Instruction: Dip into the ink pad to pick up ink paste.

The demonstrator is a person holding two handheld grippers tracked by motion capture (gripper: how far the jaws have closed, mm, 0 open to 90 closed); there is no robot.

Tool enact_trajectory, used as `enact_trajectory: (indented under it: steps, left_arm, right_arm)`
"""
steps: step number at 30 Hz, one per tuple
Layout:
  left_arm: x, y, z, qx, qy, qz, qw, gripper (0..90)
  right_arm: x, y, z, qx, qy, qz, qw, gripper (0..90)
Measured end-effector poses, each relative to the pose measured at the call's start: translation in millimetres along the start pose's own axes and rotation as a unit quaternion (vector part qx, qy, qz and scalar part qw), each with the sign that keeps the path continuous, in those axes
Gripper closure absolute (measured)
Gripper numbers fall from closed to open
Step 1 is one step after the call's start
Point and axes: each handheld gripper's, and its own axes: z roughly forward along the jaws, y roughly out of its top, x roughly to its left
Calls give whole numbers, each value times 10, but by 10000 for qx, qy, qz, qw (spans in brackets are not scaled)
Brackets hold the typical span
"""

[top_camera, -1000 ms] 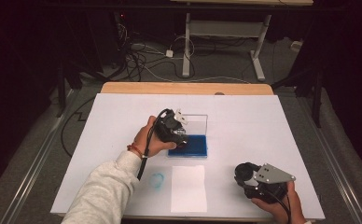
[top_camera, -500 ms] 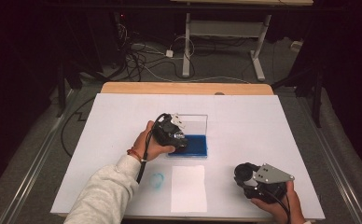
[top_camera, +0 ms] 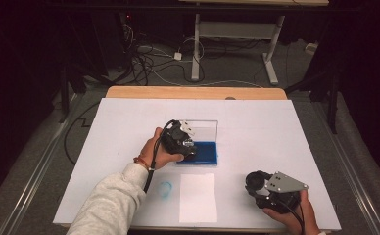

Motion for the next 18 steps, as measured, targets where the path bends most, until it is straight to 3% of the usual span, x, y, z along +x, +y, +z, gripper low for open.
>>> enact_trajectory:
  steps: [5,11,18]
  left_arm:
    - [-48,49,36,-19,160,-6,9999,543]
    - [-30,-25,-1,-27,89,-64,9999,543]
    - [-67,-19,1,11,205,-18,9998,543]
  right_arm:
    - [6,6,15,15,8,-16,10000,384]
    - [-1,4,3,-7,-11,22,10000,384]
    - [4,7,2,2,-35,3,10000,384]
